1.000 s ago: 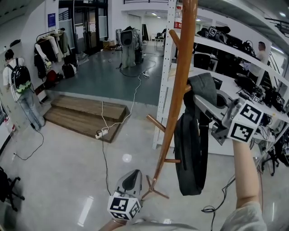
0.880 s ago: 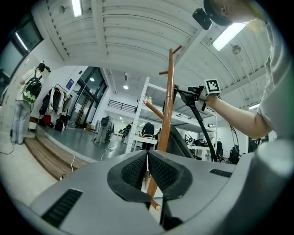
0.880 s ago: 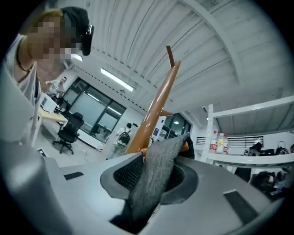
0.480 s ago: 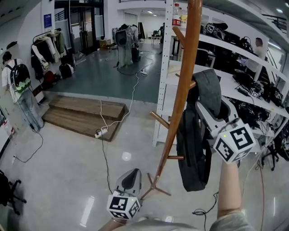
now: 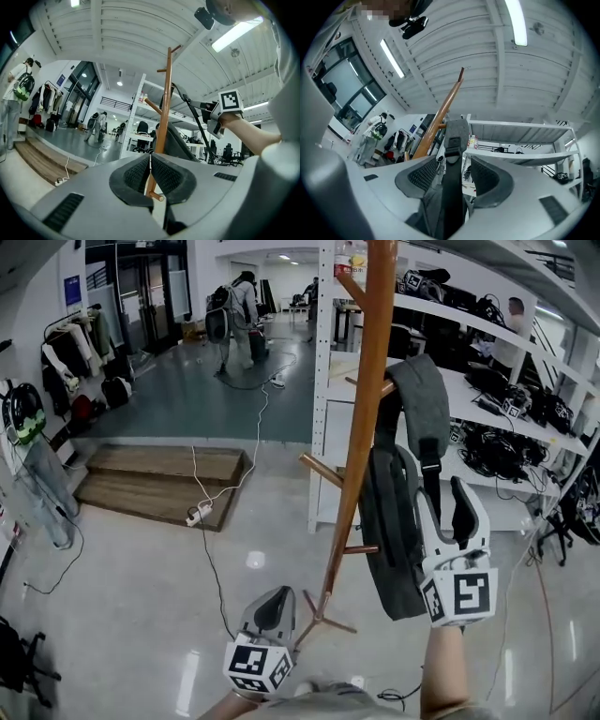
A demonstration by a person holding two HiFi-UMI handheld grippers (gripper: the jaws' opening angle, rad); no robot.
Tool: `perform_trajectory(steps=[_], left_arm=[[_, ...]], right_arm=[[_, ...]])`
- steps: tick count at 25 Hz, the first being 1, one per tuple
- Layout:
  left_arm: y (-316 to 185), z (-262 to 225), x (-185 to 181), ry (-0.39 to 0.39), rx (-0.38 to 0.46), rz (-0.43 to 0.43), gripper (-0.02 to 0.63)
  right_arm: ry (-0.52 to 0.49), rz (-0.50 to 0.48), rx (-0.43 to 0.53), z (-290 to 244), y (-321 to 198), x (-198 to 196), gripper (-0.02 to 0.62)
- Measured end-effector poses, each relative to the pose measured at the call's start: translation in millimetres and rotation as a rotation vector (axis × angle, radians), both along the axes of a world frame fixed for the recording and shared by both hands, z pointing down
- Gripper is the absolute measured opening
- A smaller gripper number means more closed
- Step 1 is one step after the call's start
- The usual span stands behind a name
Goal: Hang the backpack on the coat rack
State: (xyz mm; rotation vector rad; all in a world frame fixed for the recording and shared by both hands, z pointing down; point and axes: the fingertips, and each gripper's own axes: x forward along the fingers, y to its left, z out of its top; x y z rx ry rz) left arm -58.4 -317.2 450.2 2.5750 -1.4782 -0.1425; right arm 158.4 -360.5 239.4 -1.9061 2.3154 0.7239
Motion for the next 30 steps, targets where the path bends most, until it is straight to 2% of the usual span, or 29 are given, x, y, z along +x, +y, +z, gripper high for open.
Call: perform_trajectory(steps=[5,6,7,8,15,17,19,23,26,30], left_arm=[[6.6,-1.7,13.0,0.002,0.020,0.045,0.021],[9.0,-3.4,16.4,0.002,0.024,0.057,0.021],[12.3,-5.6,20.2,0.002,0.030,0.068,0.021],[16.2,-8.3,23.9,0.001,0.038,0.078,0.021],[55.5,-18.5,44.4,0.004,0.079,0.105,0.021],[73.7,-17.2,50.4,0.003,0.077,0.106,0.021],[96.8,-14.0,56.4,0.001,0.063,0.105,0.021],[150.9,-4.6,68.2,-0.006,0.030,0.096,0.021],[188.2,-0.2,75.4,-0.003,0.011,0.083,0.021],[225.6,-1.0,75.8,-0.006,0.028,0.064,0.021]], right_arm=[[-0.035,-0.033,-0.013,41.6,42.3,-23.8,0.216],[-0.036,-0.038,-0.029,50.8,50.3,-29.8,0.198],[-0.040,-0.049,-0.044,60.0,58.9,-36.0,0.101],[-0.046,-0.070,-0.060,69.3,67.8,-42.4,0.035],[-0.051,-0.183,-0.219,145.5,124.1,-77.8,0.034],[-0.018,-0.208,-0.256,160.9,144.6,-83.2,0.034],[0.022,-0.222,-0.290,172.8,167.4,-83.4,0.034],[-0.058,-0.243,-0.358,186.1,217.6,-75.7,0.034],[-0.053,-0.261,-0.390,201.1,253.3,-68.4,0.034],[-0.052,-0.290,-0.393,201.9,285.0,-67.9,0.034]])
